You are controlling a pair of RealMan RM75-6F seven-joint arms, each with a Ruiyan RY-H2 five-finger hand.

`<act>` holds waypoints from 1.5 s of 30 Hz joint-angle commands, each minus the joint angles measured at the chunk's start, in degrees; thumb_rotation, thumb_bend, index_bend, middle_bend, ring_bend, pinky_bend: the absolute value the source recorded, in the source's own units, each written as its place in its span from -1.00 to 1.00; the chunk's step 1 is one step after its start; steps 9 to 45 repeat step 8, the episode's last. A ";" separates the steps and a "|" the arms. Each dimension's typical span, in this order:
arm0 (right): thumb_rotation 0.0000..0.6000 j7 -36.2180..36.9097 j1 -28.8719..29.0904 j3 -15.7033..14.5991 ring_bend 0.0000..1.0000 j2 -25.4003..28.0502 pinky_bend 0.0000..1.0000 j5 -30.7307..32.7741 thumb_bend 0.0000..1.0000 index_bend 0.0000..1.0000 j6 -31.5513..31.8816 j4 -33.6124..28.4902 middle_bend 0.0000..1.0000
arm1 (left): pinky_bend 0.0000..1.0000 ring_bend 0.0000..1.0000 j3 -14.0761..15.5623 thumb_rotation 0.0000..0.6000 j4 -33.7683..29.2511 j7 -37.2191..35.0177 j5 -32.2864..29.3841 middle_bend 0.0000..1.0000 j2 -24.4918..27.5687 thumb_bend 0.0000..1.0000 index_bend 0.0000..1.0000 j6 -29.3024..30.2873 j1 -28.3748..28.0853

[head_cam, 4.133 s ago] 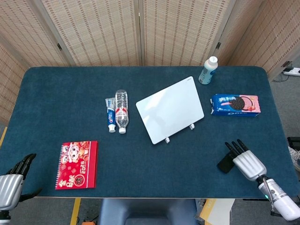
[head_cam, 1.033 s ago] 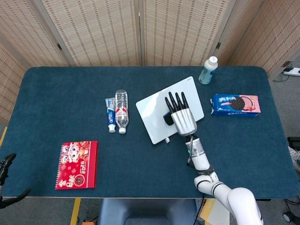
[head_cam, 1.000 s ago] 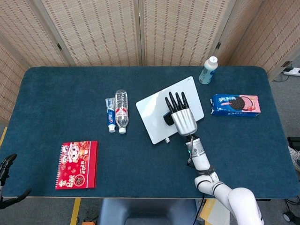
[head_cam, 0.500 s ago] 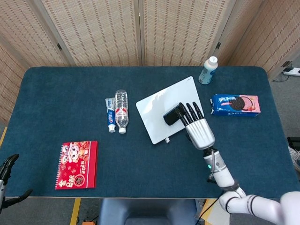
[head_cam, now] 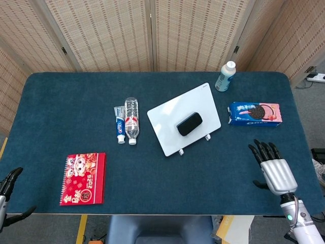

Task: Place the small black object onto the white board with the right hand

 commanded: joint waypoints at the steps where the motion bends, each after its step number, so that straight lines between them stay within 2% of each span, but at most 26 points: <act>1: 1.00 3.89 -2.91 -0.20 -1.00 -2.75 -1.00 -0.26 -0.77 -1.00 1.21 4.51 -1.00 | -0.08 -0.49 -0.16 1.00 0.19 -0.29 0.48 -0.71 0.04 -0.89 -1.00 0.39 -0.08; 5: 1.00 3.17 -3.91 1.13 -1.00 -3.82 -1.00 -0.16 -0.77 -1.00 2.79 5.62 -1.00 | -0.08 -0.49 -0.41 1.00 0.41 -0.54 0.16 -0.71 0.06 -0.89 -1.00 0.10 -0.35; 8: 1.00 4.06 -4.45 1.11 -1.00 -3.53 -1.00 -1.57 -0.77 -1.00 3.22 5.60 -1.00 | -0.08 -0.49 -0.57 1.00 0.43 -0.40 -0.74 -0.71 0.03 -0.89 -1.00 -0.93 -0.71; 45: 1.00 4.06 -4.45 1.11 -1.00 -3.53 -1.00 -1.57 -0.77 -1.00 3.22 5.60 -1.00 | -0.08 -0.49 -0.57 1.00 0.43 -0.40 -0.74 -0.71 0.03 -0.89 -1.00 -0.93 -0.71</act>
